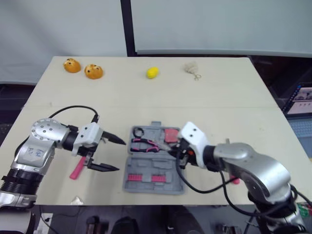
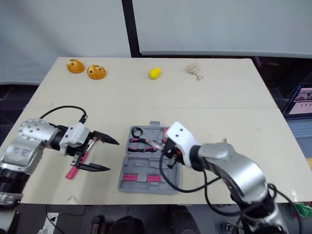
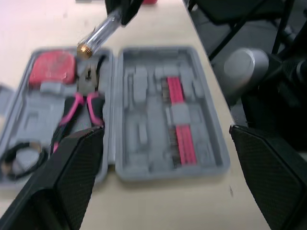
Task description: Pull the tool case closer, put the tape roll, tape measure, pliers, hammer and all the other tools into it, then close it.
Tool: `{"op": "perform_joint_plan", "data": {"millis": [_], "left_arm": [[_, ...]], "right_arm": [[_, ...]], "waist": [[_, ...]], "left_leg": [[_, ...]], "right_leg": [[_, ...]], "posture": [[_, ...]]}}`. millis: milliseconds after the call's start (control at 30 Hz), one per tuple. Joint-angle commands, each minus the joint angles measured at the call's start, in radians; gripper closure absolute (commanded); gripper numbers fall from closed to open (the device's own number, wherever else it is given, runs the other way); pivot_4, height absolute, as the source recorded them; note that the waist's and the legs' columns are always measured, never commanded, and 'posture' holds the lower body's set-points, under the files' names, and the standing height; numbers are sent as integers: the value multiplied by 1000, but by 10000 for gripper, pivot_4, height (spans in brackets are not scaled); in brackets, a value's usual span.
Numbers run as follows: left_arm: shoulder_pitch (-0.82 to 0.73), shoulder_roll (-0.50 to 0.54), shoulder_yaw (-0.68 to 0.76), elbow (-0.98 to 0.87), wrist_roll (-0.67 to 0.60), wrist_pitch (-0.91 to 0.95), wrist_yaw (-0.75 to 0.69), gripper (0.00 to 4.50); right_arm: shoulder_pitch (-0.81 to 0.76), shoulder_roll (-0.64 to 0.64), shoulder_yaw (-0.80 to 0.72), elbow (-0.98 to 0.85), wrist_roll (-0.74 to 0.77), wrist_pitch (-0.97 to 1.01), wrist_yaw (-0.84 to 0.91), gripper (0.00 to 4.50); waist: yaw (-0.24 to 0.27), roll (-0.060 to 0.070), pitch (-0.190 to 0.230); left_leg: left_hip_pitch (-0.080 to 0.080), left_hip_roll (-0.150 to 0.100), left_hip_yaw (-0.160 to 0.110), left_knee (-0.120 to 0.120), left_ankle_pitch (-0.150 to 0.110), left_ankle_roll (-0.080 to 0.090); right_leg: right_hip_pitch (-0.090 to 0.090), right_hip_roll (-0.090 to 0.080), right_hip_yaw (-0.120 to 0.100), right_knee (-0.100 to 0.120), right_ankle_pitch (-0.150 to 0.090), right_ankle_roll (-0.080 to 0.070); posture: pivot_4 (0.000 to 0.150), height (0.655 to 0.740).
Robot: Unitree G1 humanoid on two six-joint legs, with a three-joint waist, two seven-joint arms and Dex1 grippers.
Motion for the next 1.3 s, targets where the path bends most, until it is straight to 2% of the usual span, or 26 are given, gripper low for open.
{"op": "perform_joint_plan", "data": {"millis": [33,233,433,733,1300], "left_arm": [[7,28,9,100,57,-136,-53,0],[-13,18,-4,164,77,-201,-45,0],[1,11,-9,154,76,-215,-28,0],[3,-3,-8,149,77,-213,-18,0],[6,-21,-5,122,71,-193,-2,0]], "right_arm": [[-121,24,156,137,1,-6,25,44758],[-246,71,329,335,-46,-78,29,44758],[-293,88,427,386,-59,-128,66,44758],[-318,104,482,464,-105,-191,94,44758],[-352,141,527,552,-190,-281,154,44758]], "waist": [[0,0,0],[-1,-1,0],[-7,-1,0],[-25,-1,0],[-28,-1,0]], "left_leg": [[0,0,1,0,0,0],[-3,0,3,1,-1,2],[-2,1,4,1,-1,2],[-2,1,3,1,-1,2],[-2,1,3,1,-1,2]], "right_leg": [[-1,0,0,0,0,0],[-3,-2,-2,0,0,0],[-3,-3,-2,1,0,0],[-3,-3,-2,1,0,0],[-3,-3,-2,1,0,0]], "posture": [[1500,7400],[1500,7400],[1500,7400],[1500,7400],[1500,7400]]}}
